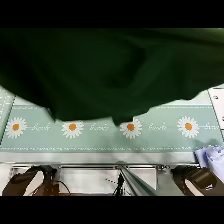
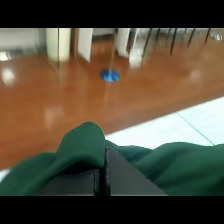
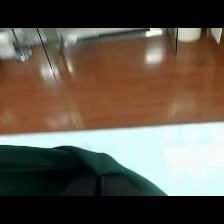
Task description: Fold the shirts.
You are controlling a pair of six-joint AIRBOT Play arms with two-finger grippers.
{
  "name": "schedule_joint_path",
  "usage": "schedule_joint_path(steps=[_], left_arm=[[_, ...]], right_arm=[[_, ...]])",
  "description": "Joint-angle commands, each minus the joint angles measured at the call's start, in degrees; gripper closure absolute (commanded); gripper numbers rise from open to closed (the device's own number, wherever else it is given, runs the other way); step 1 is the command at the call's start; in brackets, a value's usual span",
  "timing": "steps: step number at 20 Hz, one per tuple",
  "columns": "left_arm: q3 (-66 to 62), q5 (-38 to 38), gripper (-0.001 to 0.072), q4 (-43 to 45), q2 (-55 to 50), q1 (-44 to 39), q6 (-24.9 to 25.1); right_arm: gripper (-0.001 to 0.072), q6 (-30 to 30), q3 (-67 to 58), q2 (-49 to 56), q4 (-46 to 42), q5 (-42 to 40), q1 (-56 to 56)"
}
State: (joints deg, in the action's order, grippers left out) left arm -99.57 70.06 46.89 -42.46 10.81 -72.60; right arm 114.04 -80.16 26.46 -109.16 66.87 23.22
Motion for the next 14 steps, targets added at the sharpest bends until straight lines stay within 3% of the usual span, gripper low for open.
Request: schedule_joint_path(steps=[1, 5, 7, 11, 14], left_arm=[[-0.1, 1.9, 0.0689, 2.4, 7.3, 0.2, -3.7], [-0.1, 11.7, 0.069, 2.4, 11.8, 0.2, -9.7], [0.0, 16.1, 0.069, 2.4, 12.9, 0.2, -13.0], [1.8, 24.2, 0.069, 2.4, 12.7, 0.2, -17.2], [8.6, 25.9, 0.069, 2.6, 12.8, 0.2, -18.1]], right_arm=[[0.0682, 0.3, -8.5, -0.2, -0.6, 0.0, 0.0], [0.0682, -0.9, -16.3, -0.2, 1.3, 0.6, 0.0], [0.0682, -2.5, -17.0, 0.2, 2.4, 6.3, 0.0], [0.0682, -13.1, -17.0, 7.1, 0.5, 27.1, 0.0], [0.0682, -21.7, -17.0, 16.7, -2.9, 31.0, 0.0]])
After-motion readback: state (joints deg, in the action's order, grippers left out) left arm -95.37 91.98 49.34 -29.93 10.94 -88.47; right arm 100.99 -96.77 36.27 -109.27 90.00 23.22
